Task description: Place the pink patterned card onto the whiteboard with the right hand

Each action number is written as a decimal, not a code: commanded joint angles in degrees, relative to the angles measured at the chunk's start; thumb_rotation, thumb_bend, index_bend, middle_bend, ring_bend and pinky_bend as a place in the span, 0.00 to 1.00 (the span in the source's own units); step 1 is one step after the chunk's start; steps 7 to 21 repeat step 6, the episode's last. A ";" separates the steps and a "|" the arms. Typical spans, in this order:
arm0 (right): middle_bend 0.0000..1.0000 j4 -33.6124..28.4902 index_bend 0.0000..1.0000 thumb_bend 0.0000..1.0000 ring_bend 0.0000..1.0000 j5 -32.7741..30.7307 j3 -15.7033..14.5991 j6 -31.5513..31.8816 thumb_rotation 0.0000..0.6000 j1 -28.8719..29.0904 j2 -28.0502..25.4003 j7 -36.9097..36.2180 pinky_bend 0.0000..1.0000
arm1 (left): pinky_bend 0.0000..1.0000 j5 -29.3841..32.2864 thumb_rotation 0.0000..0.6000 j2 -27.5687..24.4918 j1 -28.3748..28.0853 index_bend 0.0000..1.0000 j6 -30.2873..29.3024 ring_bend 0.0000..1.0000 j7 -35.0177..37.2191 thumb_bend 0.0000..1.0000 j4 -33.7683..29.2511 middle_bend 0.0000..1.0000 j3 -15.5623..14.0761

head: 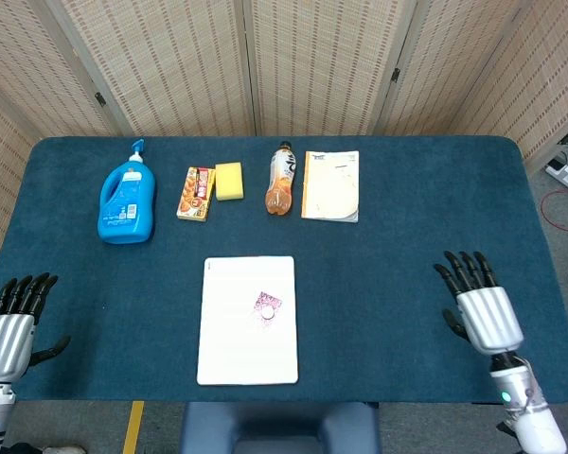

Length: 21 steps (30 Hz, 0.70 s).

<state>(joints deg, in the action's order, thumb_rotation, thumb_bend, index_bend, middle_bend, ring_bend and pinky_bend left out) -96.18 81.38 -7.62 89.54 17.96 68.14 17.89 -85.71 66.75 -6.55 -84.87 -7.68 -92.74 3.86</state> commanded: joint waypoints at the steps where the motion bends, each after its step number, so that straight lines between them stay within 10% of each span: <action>1: 0.09 2.40 0.15 0.34 0.04 1.82 -1.34 2.63 1.00 -4.22 -0.90 -3.94 0.00 | 0.00 0.14 1.00 0.33 -0.05 0.10 -0.14 0.08 -0.55 0.24 -0.24 0.11 0.06; 21: 0.09 3.95 0.15 0.34 0.03 2.28 -0.49 2.23 1.00 -6.09 -0.22 -6.29 0.00 | 0.00 0.20 1.00 0.63 -0.31 0.10 0.02 0.08 -0.88 0.24 -0.36 0.11 0.11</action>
